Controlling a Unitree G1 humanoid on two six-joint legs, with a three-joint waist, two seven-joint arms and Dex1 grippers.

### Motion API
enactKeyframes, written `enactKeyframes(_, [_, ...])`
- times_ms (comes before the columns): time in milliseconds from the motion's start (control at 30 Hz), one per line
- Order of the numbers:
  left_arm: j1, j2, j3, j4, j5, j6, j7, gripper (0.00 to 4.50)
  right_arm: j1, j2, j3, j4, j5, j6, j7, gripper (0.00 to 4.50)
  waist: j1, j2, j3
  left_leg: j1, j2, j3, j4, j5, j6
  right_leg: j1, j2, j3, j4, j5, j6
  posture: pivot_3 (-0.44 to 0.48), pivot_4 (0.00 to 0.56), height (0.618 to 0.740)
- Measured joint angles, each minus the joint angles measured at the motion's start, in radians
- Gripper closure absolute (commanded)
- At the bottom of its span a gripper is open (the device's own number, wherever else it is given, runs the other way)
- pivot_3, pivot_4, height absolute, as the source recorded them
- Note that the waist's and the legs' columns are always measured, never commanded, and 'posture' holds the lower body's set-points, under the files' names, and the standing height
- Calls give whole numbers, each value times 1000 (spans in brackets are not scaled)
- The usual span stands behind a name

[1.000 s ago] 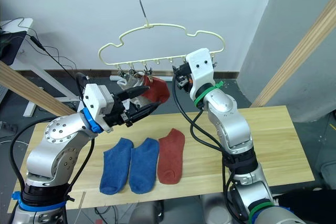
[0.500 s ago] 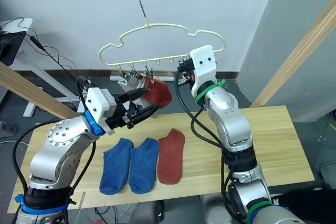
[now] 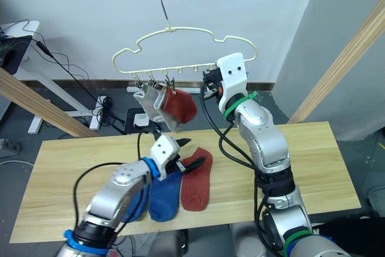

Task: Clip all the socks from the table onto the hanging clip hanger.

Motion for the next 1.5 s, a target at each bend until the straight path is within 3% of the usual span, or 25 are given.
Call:
enactKeyframes(267, [5, -53, -66, 128, 115, 8, 66, 0, 1, -17, 0, -12, 3, 18, 12, 4483, -3, 1, 0, 1, 0, 0, 0, 0, 0, 0, 0, 0, 1, 0, 0, -254, 284, 740])
enactKeyframes(367, [-22, -79, -68, 167, 140, 1, 88, 594, 1, -17, 1, -13, 3, 23, 13, 4483, -3, 1, -1, 1, 0, 0, 1, 0, 0, 1, 0, 0, 2, 0, 0, -257, 285, 740])
enactKeyframes(533, [-55, -84, -75, 217, 184, -23, 95, 2018, 1, -15, 2, -13, 4, 28, 13, 4483, -5, 1, -2, 1, 0, 0, 1, 0, 0, 1, 0, 0, 2, 0, 0, -262, 286, 740])
enactKeyframes(767, [-40, -76, -75, 220, 204, -62, 84, 3003, 4, -14, 2, -17, 4, 29, 12, 4483, -6, 1, -3, 1, 0, 0, 1, 0, 0, 1, 0, 0, 2, 0, 0, -263, 281, 740])
enactKeyframes(967, [-29, -43, -84, 250, 233, -173, 60, 4459, 4, -14, 2, -17, 4, 29, 12, 4483, -6, 2, -3, 1, 0, 0, 1, 0, 0, 1, 0, 0, 2, 0, 0, -266, 282, 740])
enactKeyframes(1133, [-37, -19, -82, 283, 258, -377, 58, 4500, 4, -16, 2, -18, 4, 29, 12, 4483, -6, 2, -3, 1, 0, 0, 1, 0, 0, 1, 0, 0, 2, 0, 0, -269, 286, 740])
enactKeyframes(1300, [-128, -23, -42, 294, 280, -603, 120, 4500, 5, -16, 2, -19, 4, 29, 12, 4483, -5, 2, -3, 1, -1, 0, 1, 0, 0, 1, -1, 0, 1, 0, 0, -269, 287, 740])
enactKeyframes(1500, [-219, -42, -24, 337, 306, -732, 166, 4500, 5, -14, 1, -32, 15, 39, 13, 4483, -6, 2, -3, 0, -1, 1, 0, 0, 0, 1, -1, 0, -1, 0, 0, -269, 284, 740])
